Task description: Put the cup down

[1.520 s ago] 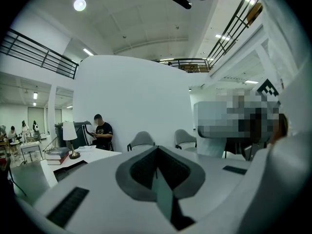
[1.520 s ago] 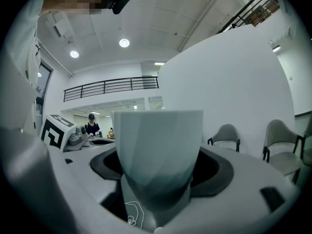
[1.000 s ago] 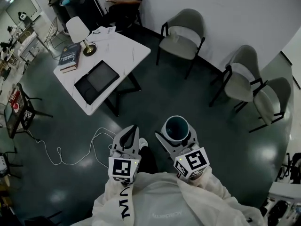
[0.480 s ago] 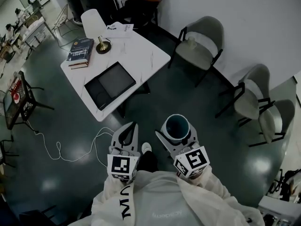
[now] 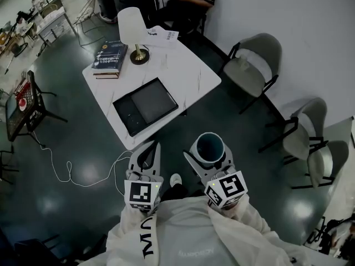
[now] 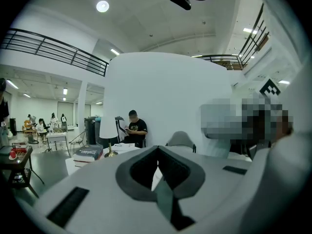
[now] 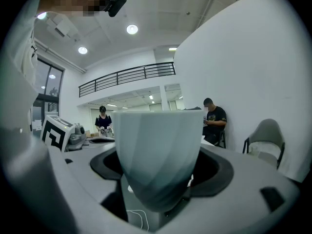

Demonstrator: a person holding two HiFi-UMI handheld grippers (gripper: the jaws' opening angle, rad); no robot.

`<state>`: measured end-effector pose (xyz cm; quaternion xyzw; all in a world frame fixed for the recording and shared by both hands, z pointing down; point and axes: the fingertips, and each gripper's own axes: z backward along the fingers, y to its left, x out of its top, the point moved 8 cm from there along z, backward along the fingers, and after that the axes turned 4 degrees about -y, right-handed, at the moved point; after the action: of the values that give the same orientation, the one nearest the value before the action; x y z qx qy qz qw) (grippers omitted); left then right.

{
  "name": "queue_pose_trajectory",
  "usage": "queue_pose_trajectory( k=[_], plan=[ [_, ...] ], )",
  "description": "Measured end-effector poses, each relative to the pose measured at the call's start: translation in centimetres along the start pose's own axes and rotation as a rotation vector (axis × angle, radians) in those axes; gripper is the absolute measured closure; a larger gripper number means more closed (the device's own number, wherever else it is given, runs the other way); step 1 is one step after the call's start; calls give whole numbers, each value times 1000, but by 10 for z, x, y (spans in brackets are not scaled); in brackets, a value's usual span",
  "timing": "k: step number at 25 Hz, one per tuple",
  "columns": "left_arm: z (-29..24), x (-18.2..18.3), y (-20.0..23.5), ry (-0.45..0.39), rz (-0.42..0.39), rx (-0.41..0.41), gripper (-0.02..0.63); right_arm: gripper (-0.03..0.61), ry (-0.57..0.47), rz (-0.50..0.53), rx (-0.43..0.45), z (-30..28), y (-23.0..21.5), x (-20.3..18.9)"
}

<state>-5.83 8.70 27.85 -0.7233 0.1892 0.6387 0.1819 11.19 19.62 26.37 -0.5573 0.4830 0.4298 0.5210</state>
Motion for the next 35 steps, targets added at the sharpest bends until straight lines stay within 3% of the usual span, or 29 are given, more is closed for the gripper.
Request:
queue_pose_trajectory(
  k=[23, 35],
  plan=[
    [8, -9, 63, 25, 2, 184, 601, 195, 48, 6, 209, -89, 23, -4],
    [-1, -30, 111, 61, 32, 310, 601, 195, 92, 33, 341, -168, 38, -20]
  ],
)
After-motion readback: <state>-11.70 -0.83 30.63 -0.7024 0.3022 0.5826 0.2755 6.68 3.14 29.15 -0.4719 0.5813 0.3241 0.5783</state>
